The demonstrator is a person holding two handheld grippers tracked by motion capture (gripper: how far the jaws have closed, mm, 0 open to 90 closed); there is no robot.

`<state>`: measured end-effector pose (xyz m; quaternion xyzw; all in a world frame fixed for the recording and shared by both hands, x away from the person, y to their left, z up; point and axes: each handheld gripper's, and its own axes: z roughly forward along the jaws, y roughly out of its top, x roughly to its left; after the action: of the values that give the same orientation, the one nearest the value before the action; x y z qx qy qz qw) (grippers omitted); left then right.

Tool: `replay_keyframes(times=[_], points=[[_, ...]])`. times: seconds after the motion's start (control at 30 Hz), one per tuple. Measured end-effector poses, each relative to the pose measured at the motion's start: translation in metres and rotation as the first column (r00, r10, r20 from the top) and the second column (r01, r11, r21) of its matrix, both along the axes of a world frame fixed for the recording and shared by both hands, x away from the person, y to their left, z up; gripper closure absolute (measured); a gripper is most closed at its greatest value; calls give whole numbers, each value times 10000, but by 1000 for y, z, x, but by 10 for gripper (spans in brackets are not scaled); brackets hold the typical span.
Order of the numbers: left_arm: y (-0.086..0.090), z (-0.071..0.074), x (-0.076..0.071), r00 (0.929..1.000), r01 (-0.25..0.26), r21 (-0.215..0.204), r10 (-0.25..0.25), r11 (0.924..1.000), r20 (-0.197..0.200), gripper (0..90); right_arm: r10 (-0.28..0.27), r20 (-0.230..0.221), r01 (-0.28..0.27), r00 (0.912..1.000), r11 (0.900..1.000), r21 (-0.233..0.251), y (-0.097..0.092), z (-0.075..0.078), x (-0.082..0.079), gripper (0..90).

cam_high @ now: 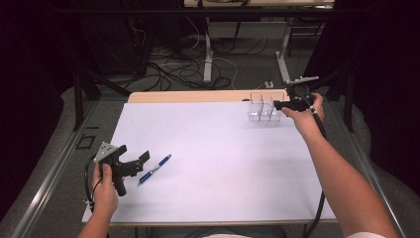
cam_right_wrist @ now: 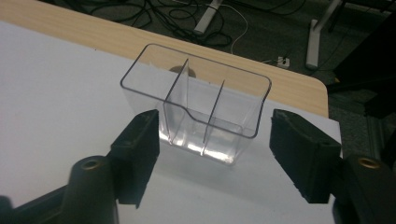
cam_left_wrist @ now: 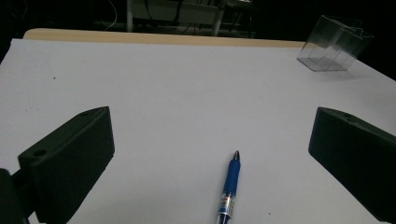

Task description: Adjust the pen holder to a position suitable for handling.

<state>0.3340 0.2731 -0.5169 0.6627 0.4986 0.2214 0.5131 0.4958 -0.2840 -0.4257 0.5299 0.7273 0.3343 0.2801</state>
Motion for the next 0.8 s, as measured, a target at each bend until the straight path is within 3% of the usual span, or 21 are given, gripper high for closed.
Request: replay_keyframes(times=[0.03, 0.47, 0.5, 0.6, 0.67, 0.8], points=[[0, 0, 0, 10000, -8, -16, 8, 10000, -11, 0, -105, 159, 101, 9998, 9996, 276, -3, -2, 5, 377], [0, -4, 1, 9997, -95, 13, 95, 10000, -231, 0, -843, -12, 842, 9964, 9944, 638, -15, -14, 35, 460], [0, -4, 1, 9997, -117, 24, 117, 9999, -232, 0, -1030, 188, 1018, 9945, 9933, 554, -17, -15, 38, 505], [1, -4, 0, 9996, -145, 45, 146, 9999, -262, 0, -1247, 259, 1228, 9919, 9903, 650, -19, -16, 41, 536], [1, -4, 0, 9994, -184, 15, 185, 9998, -293, 0, -1413, 341, 1395, 9894, 9889, 503, -23, -18, 45, 601], [1, -5, -1, 9991, -165, 117, 169, 9998, -386, 0, -1434, 153, 1429, 9895, 9893, 295, -27, -24, 50, 661]])
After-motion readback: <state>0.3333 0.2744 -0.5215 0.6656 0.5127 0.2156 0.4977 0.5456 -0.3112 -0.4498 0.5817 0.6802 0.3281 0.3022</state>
